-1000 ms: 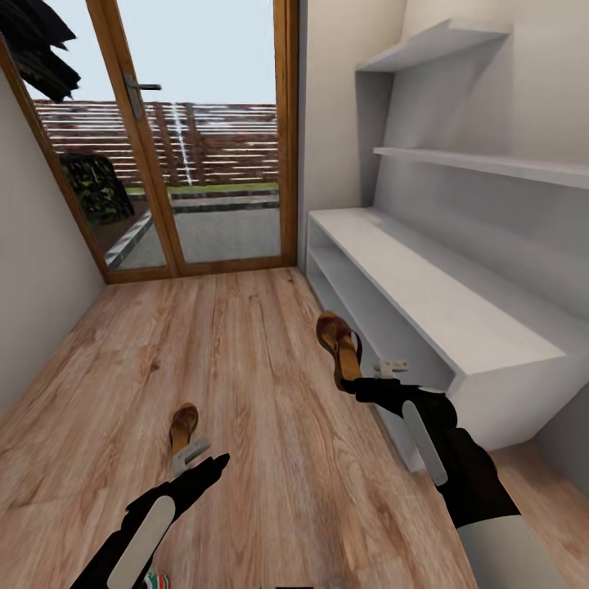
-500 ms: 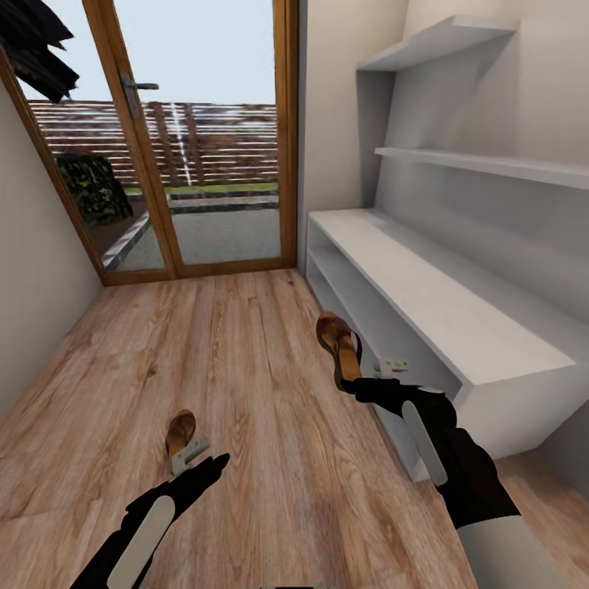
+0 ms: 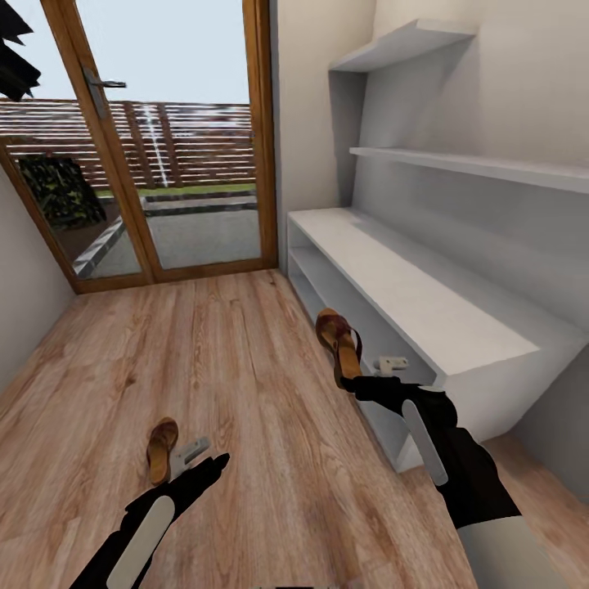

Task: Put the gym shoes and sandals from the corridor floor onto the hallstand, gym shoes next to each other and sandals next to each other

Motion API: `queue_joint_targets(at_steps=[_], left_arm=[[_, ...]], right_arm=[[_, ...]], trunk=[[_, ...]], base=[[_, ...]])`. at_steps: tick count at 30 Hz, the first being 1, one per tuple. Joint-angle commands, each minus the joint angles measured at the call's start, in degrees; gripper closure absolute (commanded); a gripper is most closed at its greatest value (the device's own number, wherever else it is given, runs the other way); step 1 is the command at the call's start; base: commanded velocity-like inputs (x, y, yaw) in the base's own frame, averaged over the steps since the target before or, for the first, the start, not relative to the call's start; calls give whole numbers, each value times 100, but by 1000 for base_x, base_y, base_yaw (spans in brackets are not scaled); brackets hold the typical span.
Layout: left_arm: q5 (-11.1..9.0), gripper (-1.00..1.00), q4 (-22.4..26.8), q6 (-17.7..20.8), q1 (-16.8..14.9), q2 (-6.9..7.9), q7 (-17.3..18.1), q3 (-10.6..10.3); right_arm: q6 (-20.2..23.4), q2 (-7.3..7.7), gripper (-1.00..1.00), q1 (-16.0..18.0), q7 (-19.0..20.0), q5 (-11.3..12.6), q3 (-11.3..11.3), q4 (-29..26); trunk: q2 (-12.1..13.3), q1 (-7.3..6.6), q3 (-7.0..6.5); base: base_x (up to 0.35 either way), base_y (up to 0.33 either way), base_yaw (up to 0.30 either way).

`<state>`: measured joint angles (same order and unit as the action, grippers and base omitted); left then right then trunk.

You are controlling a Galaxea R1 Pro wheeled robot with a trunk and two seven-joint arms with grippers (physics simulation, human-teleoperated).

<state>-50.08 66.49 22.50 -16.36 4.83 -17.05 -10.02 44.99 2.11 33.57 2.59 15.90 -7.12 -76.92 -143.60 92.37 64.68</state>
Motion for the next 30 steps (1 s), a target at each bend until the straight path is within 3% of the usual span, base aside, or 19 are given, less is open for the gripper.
queue_joint_targets(at_steps=[1,30], left_arm=[[-1,-100,-1,0,1,0,0,0],[-6,-100,1,0,10,8,0,7]], right_arm=[[0,0,100,0,-20,21,0,-3],[1,9,100,-9,-22,27,-9,-16]], trunk=[[0,0,0],[0,0,0]], base=[[0,0,-24],[0,-38,-3]])
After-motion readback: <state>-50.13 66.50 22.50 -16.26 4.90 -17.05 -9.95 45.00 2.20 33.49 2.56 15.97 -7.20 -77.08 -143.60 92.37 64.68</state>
